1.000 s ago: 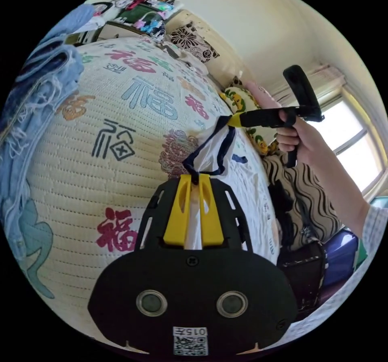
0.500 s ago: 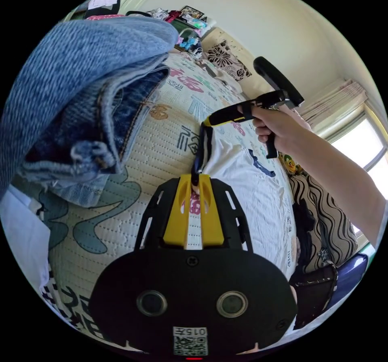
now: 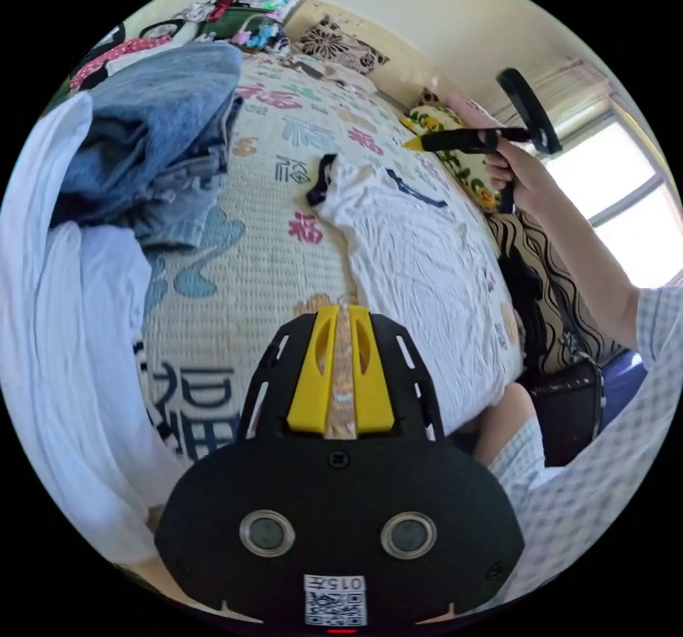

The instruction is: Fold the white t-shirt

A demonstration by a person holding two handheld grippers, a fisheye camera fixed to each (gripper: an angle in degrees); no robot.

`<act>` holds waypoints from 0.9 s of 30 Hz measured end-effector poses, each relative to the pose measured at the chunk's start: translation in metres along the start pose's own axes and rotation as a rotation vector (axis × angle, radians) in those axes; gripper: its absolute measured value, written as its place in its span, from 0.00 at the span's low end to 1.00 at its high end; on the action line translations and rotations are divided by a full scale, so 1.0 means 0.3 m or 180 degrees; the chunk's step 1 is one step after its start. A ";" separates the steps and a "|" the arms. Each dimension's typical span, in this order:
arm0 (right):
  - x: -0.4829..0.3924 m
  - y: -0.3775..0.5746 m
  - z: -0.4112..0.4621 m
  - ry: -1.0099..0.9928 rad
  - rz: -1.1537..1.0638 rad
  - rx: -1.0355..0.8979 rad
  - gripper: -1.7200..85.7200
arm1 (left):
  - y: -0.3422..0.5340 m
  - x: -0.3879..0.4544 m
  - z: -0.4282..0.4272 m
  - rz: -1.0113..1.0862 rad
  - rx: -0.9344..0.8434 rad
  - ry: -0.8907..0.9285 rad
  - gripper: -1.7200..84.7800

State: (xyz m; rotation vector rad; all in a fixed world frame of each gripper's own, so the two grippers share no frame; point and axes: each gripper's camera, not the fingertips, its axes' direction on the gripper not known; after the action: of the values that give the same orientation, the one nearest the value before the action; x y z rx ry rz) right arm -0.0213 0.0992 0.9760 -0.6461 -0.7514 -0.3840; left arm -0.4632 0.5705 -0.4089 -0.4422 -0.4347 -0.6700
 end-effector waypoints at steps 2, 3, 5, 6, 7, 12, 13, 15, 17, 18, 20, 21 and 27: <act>0.042 0.206 -0.050 -0.0018 0.0417 0.0010 0.10 | 0.043 0.020 0.000 -0.0007 -0.0174 0.0033 0.07; 0.062 0.349 -0.072 0.0059 0.0692 -0.0041 0.10 | 0.069 0.036 0.003 -0.0008 -0.0288 0.0078 0.08; 0.086 0.568 -0.091 0.0276 0.1169 -0.0193 0.11 | 0.104 0.061 0.017 -0.0026 -0.0470 0.0192 0.09; 0.097 0.714 -0.095 0.0284 0.1474 -0.0284 0.11 | 0.126 0.083 0.026 -0.0011 -0.0560 0.0239 0.10; 0.103 0.849 -0.093 0.0241 0.1768 -0.0360 0.12 | 0.145 0.111 0.036 0.0041 -0.0636 0.0201 0.10; 0.102 1.259 -0.023 -0.0412 0.2660 -0.0391 0.13 | 0.212 0.201 0.084 0.0205 -0.0715 -0.0040 0.11; 0.099 1.317 -0.001 -0.0563 0.2747 -0.0369 0.13 | 0.222 0.217 0.084 0.0221 -0.0670 -0.0104 0.11; 0.103 1.376 0.027 -0.0701 0.2846 -0.0350 0.13 | 0.226 0.238 0.089 0.0222 -0.0813 -0.0089 0.11; 0.115 1.417 0.055 -0.0886 0.2944 -0.0304 0.13 | 0.237 0.255 0.103 0.0216 -0.0952 -0.0041 0.11; 0.125 1.442 0.061 -0.0965 0.3054 -0.0275 0.12 | 0.246 0.264 0.112 0.0214 -0.1002 -0.0062 0.11; 0.128 1.469 0.050 -0.0897 0.3051 -0.0332 0.11 | 0.259 0.274 0.129 0.0168 -0.1047 -0.0115 0.10; 0.121 1.485 0.040 -0.0832 0.2964 -0.0387 0.09 | 0.265 0.278 0.142 0.0116 -0.1060 -0.0140 0.10; 0.077 1.641 -0.045 -0.0949 0.2917 -0.0162 0.03 | 0.270 0.313 0.146 -0.0057 -0.1017 -0.0134 0.02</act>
State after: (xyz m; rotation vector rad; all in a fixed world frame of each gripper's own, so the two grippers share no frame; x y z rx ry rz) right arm 0.2652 0.4539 0.7884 -1.0310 -0.6485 0.5459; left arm -0.3532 0.6037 -0.3446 -0.7564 -0.3724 -0.7516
